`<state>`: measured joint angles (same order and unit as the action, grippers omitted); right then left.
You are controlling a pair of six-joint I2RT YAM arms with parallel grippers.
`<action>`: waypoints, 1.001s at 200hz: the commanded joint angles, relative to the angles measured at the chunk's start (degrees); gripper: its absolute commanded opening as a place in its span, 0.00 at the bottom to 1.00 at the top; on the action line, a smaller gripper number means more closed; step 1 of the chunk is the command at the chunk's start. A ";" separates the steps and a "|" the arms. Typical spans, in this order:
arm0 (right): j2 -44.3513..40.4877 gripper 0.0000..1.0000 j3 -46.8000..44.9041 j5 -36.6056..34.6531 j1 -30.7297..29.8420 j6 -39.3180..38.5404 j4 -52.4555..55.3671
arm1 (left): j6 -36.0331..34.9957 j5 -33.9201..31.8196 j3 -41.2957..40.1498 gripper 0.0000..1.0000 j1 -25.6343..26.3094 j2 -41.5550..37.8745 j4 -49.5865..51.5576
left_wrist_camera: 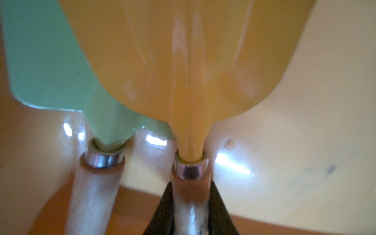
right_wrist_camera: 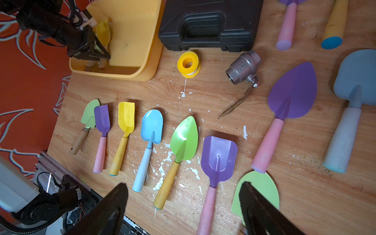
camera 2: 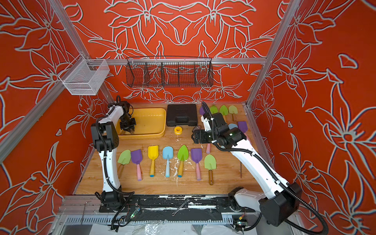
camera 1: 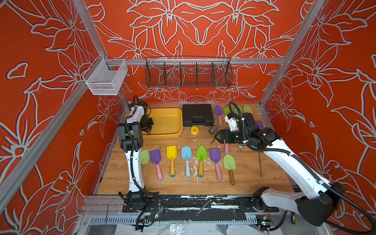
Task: Take the shovel out of the storage box
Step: Pick up the shovel from the storage box, then place the shovel at the center of the board.
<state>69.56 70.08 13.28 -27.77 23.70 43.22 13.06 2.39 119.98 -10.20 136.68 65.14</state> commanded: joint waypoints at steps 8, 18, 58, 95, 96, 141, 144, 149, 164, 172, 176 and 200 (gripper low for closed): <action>0.96 0.88 1.11 -0.98 -0.16 -0.24 -1.31 | 0.67 2.76 -0.31 0.00 -0.30 -7.89 0.50; 1.32 0.88 1.11 -0.79 -0.18 0.05 -1.94 | 1.03 3.82 -0.86 0.00 -0.26 -10.15 0.13; 3.27 0.88 1.83 0.43 -0.16 0.92 -5.44 | 3.04 6.91 -2.15 0.00 0.80 -18.23 -0.22; 6.98 0.88 4.28 4.21 -0.13 1.49 -9.85 | 6.62 11.90 -3.74 0.00 3.68 -24.49 -0.89; 7.12 0.88 4.36 4.34 -0.15 1.51 -10.01 | 6.67 12.01 -3.85 0.00 3.78 -24.64 -0.94; 13.80 0.85 6.28 11.72 -1.00 4.93 -20.46 | 15.41 17.39 -9.17 0.00 14.16 -31.22 -5.57; 14.15 0.85 6.21 11.98 -1.20 5.25 -21.39 | 16.22 17.84 -9.83 0.00 14.82 -31.69 -6.28; 14.72 0.85 6.03 12.65 -1.59 5.81 -22.92 | 17.53 18.34 -10.84 0.00 15.94 -32.36 -7.38; 16.38 0.84 5.10 14.21 -2.48 8.09 -27.99 | 20.82 19.73 -12.99 0.00 19.07 -33.61 -9.70; 17.25 0.82 4.64 15.12 -2.90 9.48 -30.78 | 22.36 20.99 -13.56 0.00 20.39 -33.77 -10.29; 17.67 0.83 4.34 15.74 -3.06 10.18 -32.00 | 23.05 21.47 -13.85 0.00 21.01 -33.85 -10.55; 20.66 0.79 2.74 17.22 -3.78 14.76 -37.25 | 25.53 22.31 -14.85 0.00 24.67 -34.71 -12.00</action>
<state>87.88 74.48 26.79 -30.81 32.05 15.27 33.10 22.04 105.62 12.21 104.68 56.58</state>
